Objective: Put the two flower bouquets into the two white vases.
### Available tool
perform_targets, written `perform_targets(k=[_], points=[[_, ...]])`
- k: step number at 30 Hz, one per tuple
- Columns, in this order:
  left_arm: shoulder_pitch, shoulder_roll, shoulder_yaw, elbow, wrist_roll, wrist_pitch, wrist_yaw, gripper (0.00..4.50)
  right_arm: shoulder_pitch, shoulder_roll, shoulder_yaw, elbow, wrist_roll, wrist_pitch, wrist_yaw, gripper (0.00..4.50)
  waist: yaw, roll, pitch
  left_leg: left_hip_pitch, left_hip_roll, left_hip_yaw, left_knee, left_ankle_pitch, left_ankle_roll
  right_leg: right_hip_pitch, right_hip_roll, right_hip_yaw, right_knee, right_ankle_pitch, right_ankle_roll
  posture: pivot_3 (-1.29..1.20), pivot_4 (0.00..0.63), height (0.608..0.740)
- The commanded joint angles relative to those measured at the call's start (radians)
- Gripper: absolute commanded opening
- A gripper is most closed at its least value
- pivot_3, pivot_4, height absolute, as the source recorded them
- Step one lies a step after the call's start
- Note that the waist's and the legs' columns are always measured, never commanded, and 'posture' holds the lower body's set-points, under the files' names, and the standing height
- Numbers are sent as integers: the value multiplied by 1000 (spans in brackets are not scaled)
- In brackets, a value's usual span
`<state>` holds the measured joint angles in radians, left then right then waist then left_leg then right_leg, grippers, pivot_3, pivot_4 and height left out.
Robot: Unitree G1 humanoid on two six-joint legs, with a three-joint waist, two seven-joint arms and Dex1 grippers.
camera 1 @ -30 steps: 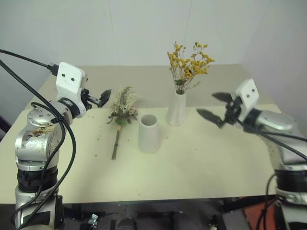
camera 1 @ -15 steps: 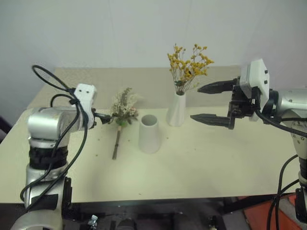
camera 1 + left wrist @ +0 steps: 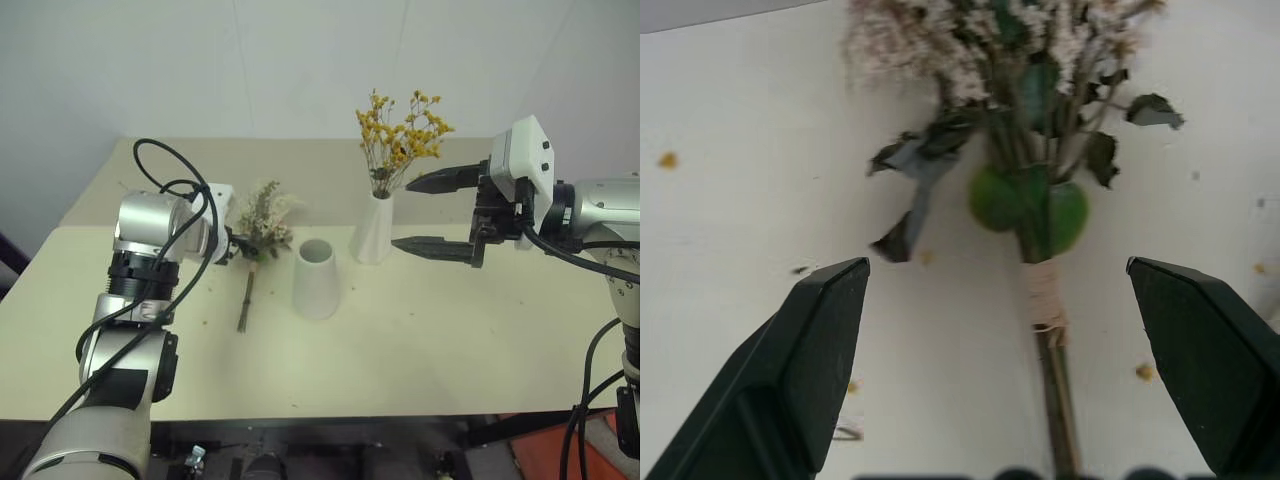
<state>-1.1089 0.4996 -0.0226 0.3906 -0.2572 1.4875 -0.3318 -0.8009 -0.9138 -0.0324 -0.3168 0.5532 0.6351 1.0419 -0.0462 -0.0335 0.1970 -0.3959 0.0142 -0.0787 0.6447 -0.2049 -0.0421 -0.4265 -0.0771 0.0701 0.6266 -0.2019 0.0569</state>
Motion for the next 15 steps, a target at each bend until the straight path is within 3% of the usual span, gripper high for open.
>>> perform_targets(k=[1, 14, 15], points=[[-39, -11, 21, 34, 14, 16, 16, 4500, 4, -8, -39, -32, -2, -2, -24, 4483, 0, 0, 0, 0, 0, 0, 0, 0, 0, 0, 0, 0, 0, 0, 0, 0, 150, 740], [-168, -51, -25, 355, 43, -126, -57, 4500, 15, 13, -28, -33, -5, -10, -56, 4483, 1, 0, 0, 0, 0, 0, 0, 0, 0, 0, 0, 0, 0, 0, 0, 0, 150, 740], [-175, -52, -39, 375, 45, -140, -78, 4316, 16, 11, -28, -34, -6, -10, -56, 4498, 1, 0, 0, 0, 0, 0, 0, 0, 0, 0, 0, 0, 0, 0, 0, 0, 150, 740]])
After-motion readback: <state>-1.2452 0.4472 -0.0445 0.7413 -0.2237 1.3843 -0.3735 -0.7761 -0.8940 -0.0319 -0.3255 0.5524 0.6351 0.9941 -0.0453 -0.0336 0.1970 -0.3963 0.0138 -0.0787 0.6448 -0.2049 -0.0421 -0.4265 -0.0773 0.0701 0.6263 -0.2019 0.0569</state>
